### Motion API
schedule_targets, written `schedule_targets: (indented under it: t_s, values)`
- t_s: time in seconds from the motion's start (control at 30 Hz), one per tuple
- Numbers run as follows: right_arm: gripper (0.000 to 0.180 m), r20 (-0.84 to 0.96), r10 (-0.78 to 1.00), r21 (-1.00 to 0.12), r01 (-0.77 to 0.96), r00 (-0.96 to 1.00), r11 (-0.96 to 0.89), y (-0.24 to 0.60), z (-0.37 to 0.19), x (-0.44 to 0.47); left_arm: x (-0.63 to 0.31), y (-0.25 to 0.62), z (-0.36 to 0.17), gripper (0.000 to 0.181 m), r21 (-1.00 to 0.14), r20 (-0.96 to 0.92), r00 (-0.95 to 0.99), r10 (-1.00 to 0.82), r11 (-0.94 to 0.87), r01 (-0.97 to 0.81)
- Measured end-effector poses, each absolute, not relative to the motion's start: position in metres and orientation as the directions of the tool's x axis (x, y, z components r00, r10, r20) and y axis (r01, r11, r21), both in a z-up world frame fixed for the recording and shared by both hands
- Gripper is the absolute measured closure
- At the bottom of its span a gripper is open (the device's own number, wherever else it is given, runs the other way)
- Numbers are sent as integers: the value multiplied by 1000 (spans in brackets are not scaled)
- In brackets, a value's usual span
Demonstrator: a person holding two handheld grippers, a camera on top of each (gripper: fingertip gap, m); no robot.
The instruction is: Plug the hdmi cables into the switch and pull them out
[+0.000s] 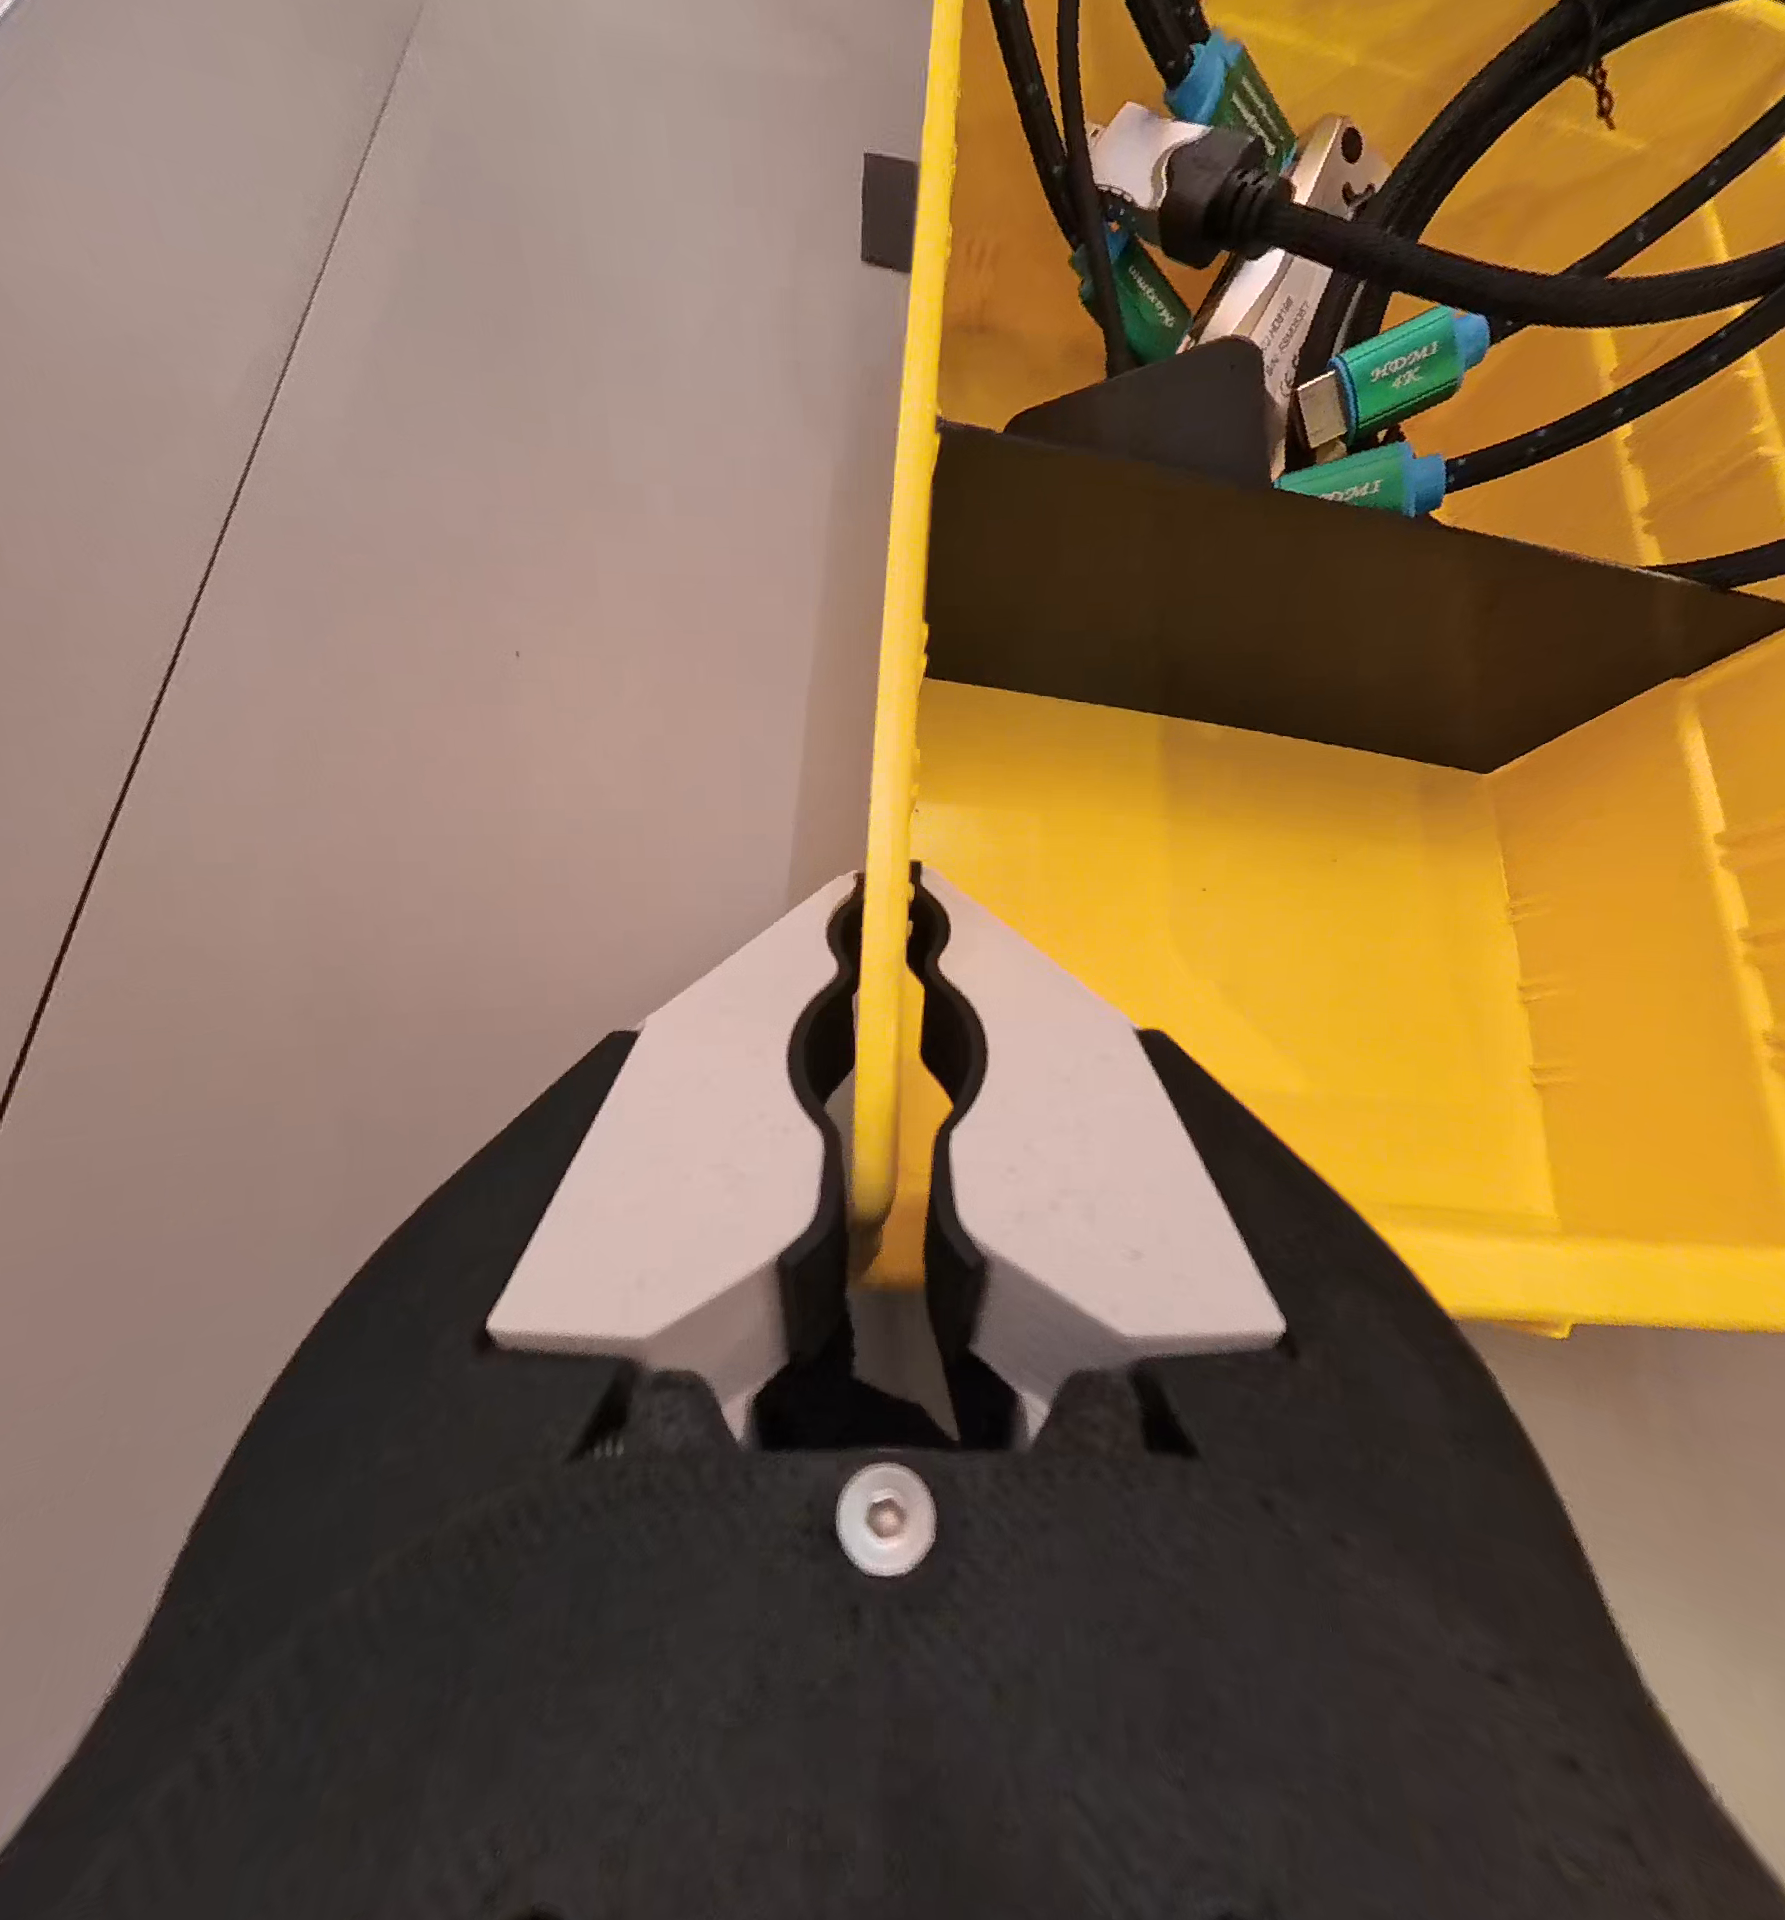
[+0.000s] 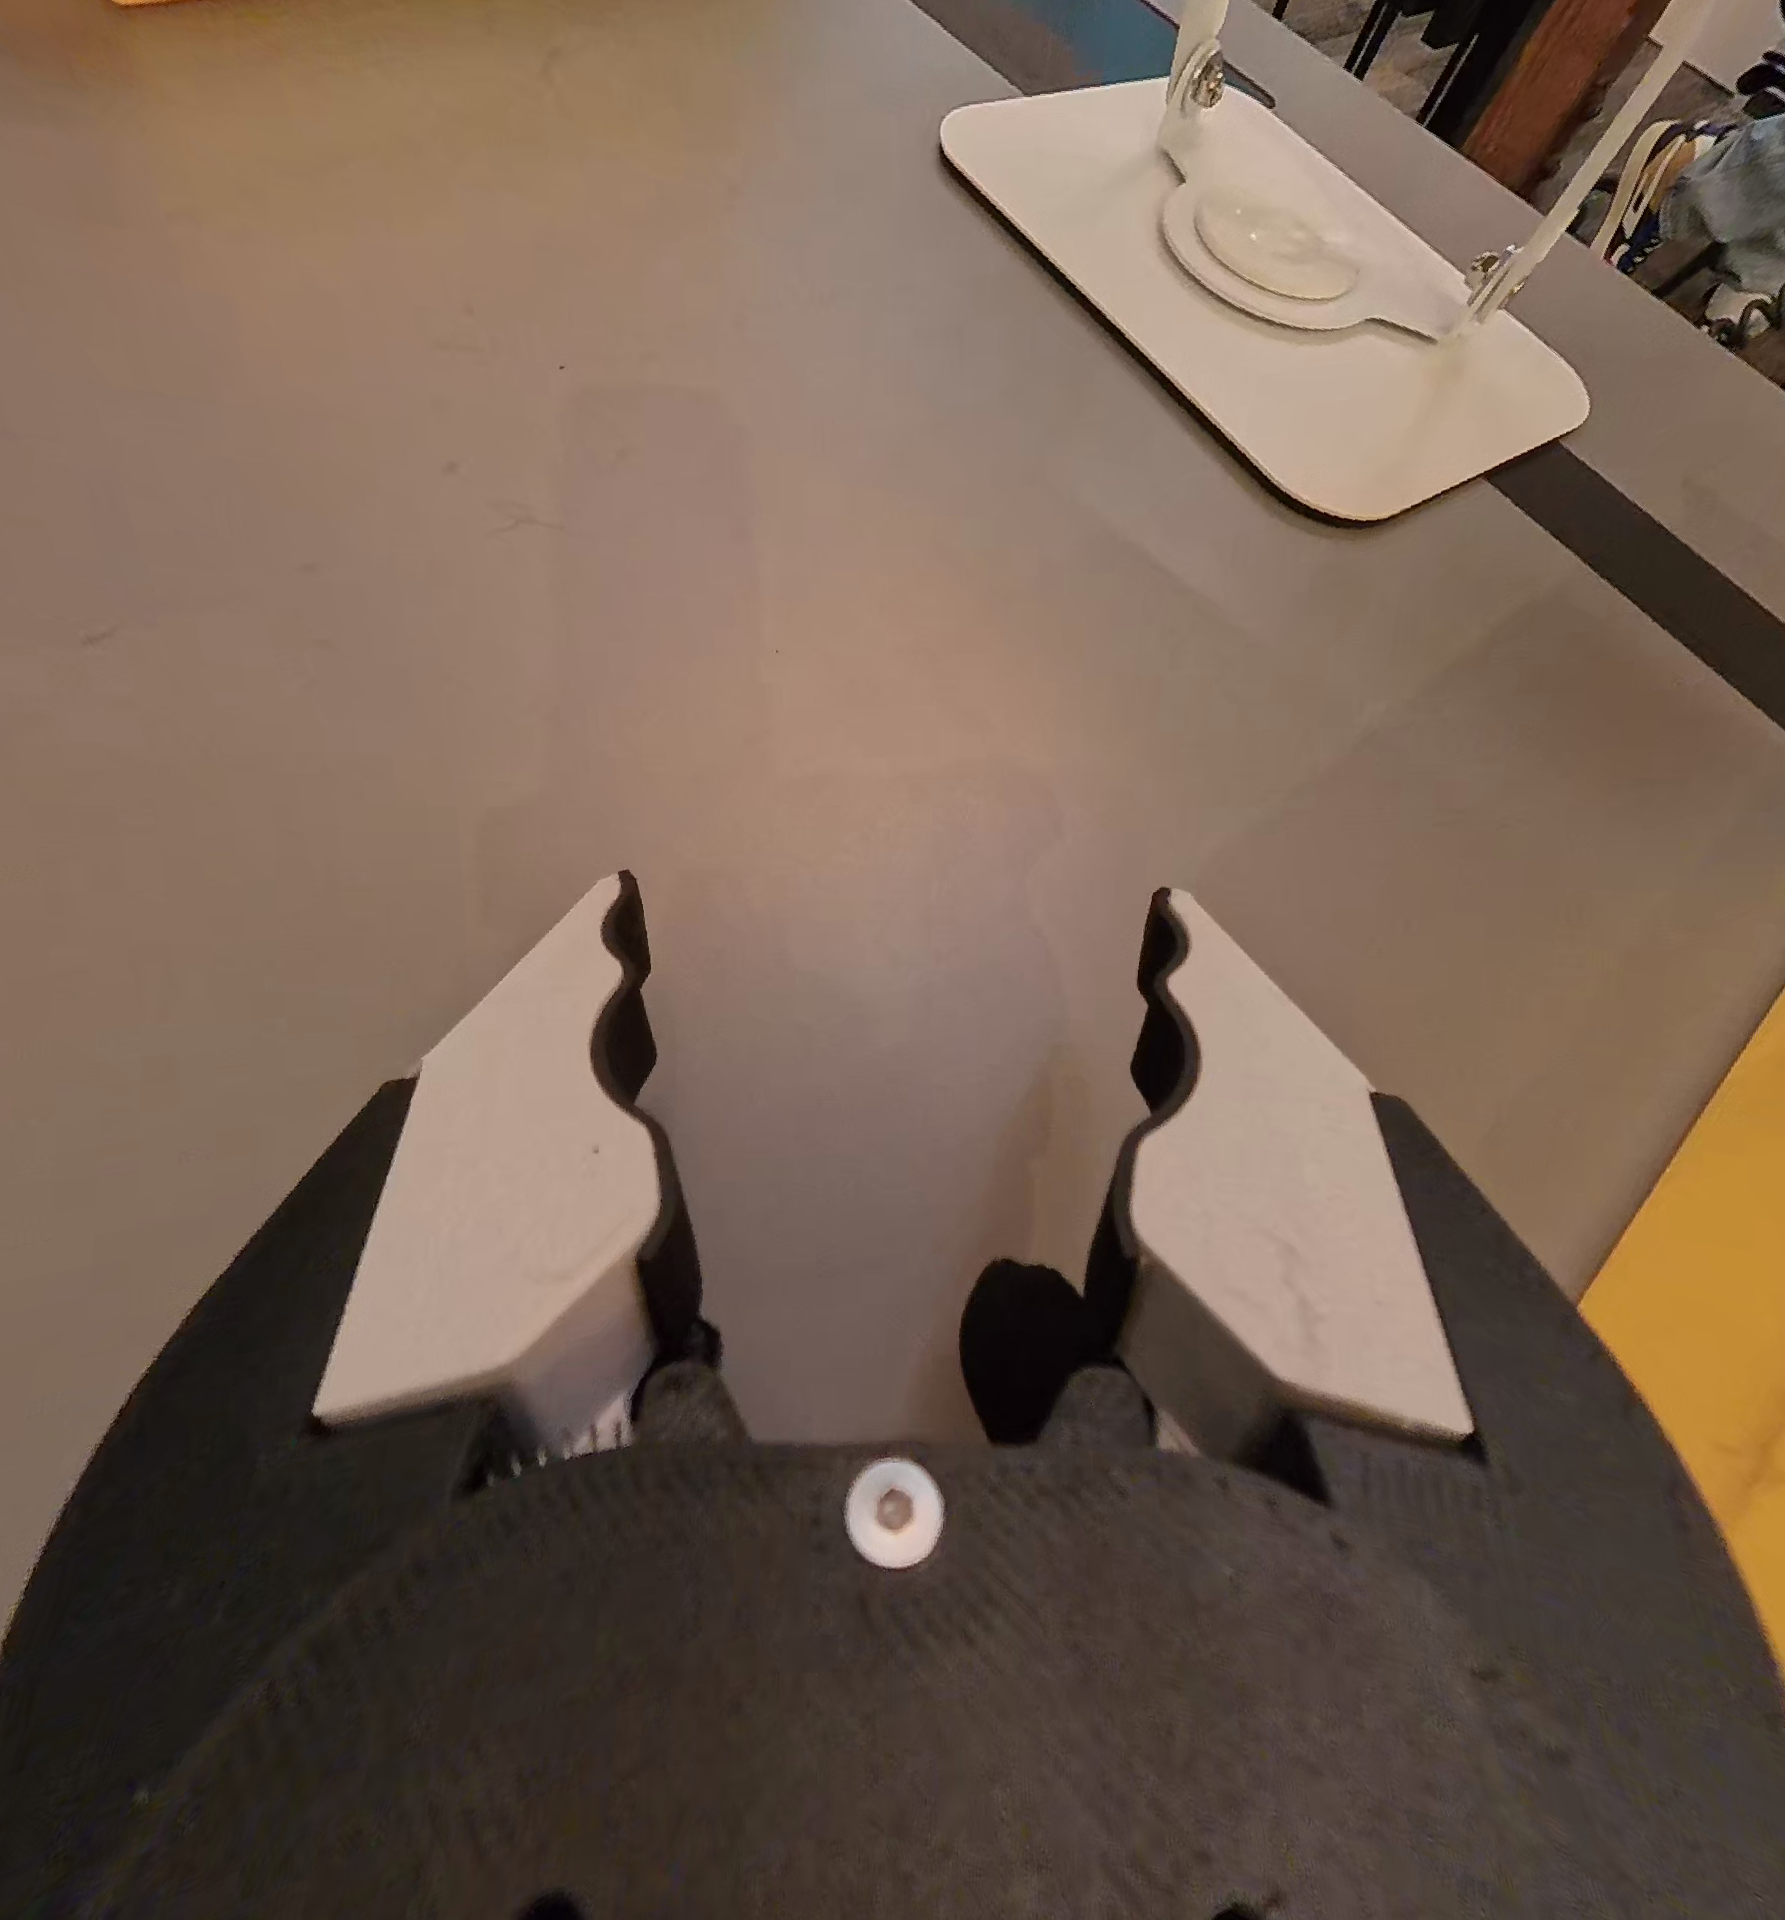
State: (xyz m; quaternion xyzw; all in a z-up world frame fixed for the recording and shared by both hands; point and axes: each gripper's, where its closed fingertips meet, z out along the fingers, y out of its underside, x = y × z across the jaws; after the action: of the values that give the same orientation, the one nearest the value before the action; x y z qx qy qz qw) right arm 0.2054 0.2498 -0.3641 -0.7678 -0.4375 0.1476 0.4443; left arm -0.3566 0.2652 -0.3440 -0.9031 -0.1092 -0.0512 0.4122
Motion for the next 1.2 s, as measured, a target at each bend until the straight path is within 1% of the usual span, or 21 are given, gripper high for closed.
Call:
schedule_targets:
  t_s: [0.07, 0.17, 0.2, 0.27, 0.43, 0.53, 0.67, 0.73, 0.83, 0.97, 1.03, 1.2]
  values:
    - [86, 159, 803, -815, 535, 575, -222, 250, -363, 205, -357, 266, -343, 175, -746, 184, 971, 154, -621, 240]
    - [86, 150, 803, -824, 521, 576, -220, 250, -361, 206, -361, 259, -344, 130, -762, 168, 968, 185, -599, 246]
    - [87, 145, 804, -827, 516, 577, -221, 250, -361, 206, -366, 253, -341, 120, -779, 125, 969, 211, -584, 228]
    - [87, 129, 807, -836, 501, 576, -224, 249, -359, 205, -368, 240, -330, 113, -819, 57, 968, 243, -543, 184]
    - [88, 77, 826, -860, 456, 558, -228, 244, -353, 200, -334, 207, -324, 111, -824, 37, 978, 205, -547, 146]
    - [89, 69, 829, -866, 446, 555, -227, 243, -352, 200, -310, 186, -344, 111, -778, 83, 978, 193, -601, 184]
    - [89, 76, 833, -862, 456, 548, -221, 241, -353, 197, -292, 170, -362, 109, -740, 163, 965, 208, -621, 259]
    - [89, 81, 835, -862, 459, 544, -216, 240, -353, 196, -291, 165, -364, 109, -736, 133, 966, 224, -630, 247]
    - [89, 77, 837, -866, 453, 542, -214, 238, -352, 195, -289, 156, -368, 112, -728, 145, 955, 258, -626, 280]
    - [88, 53, 840, -878, 426, 540, -219, 235, -348, 192, -291, 148, -365, 115, -748, 133, 936, 326, -587, 311]
    - [88, 43, 843, -883, 415, 536, -219, 233, -347, 190, -289, 145, -365, 116, -749, 157, 923, 351, -567, 344]
    - [88, 31, 856, -889, 405, 517, -213, 224, -345, 178, -284, 142, -361, 115, -763, 183, 911, 369, -531, 368]
